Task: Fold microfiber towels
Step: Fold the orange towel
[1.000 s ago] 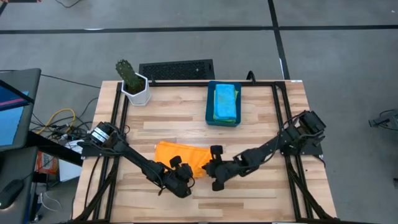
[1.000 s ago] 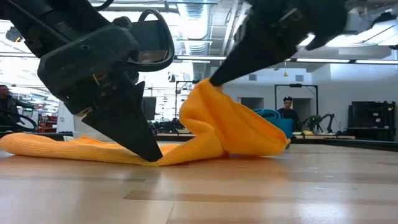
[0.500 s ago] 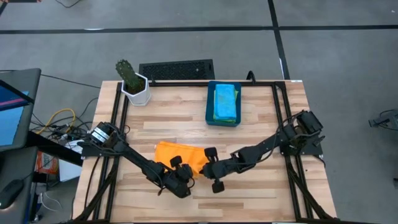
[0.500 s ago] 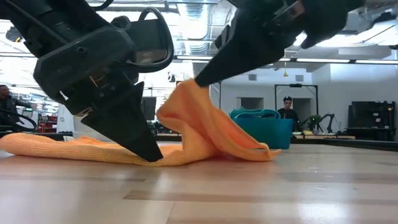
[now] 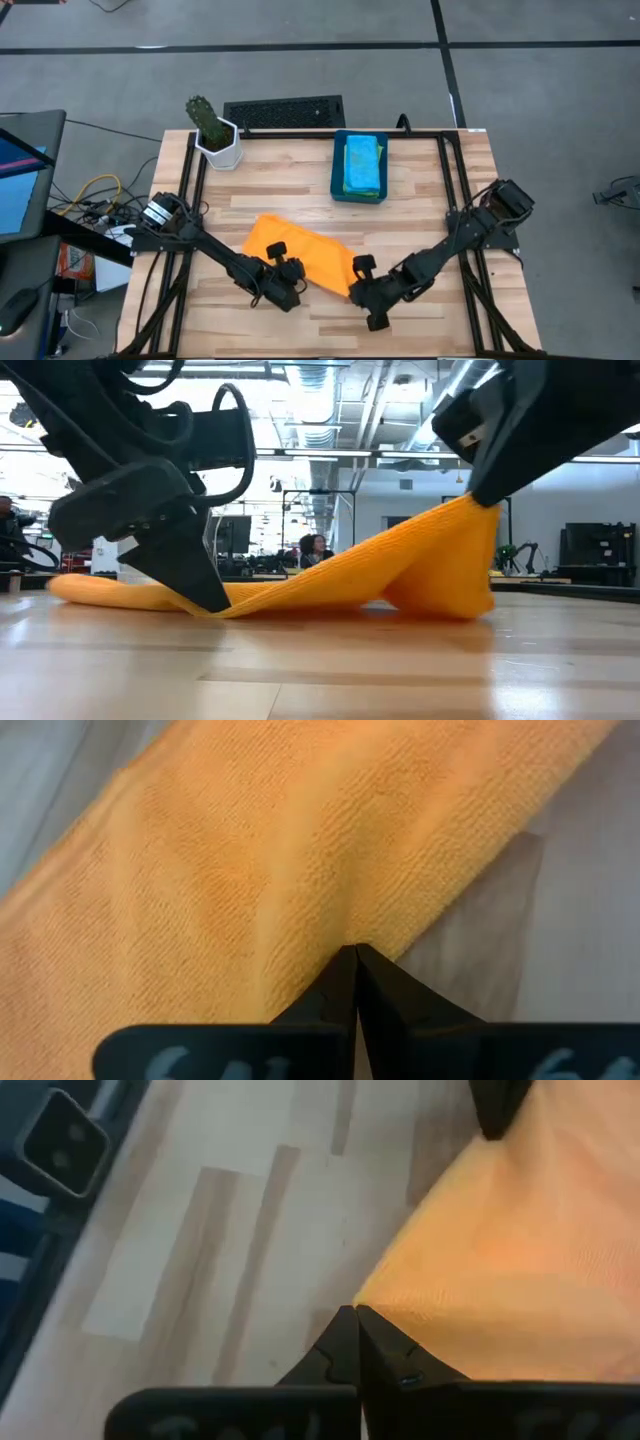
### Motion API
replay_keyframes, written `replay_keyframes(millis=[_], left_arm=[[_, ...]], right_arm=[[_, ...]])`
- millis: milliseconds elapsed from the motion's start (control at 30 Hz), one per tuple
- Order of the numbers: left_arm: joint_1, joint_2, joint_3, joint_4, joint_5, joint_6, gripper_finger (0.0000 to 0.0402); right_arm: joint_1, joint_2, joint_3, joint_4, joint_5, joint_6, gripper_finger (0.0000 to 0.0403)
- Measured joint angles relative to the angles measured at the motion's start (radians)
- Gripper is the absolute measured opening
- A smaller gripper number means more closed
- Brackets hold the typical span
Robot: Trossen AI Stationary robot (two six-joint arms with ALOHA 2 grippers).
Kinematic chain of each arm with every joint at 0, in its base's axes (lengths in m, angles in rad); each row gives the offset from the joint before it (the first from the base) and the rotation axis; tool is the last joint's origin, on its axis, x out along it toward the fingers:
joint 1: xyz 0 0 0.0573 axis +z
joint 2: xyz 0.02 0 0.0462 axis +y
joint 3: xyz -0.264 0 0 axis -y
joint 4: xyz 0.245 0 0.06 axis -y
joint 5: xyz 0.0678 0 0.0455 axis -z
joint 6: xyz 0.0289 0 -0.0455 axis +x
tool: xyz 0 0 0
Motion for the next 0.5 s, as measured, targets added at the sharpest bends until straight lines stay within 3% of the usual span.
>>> replay_keyframes(millis=[233, 500], left_arm=[[-0.001, -0.086, -0.002, 0.133, -0.035, -0.032, 0.0], [-0.057, -0.058, 0.002, 0.514, -0.127, -0.036, 0.0]], right_arm=[[0.02, 0.013, 0.0, 0.021, 0.029, 0.031, 0.0012], [-0.004, 0.013, 0.0, 0.03, 0.049, 0.031, 0.0015]])
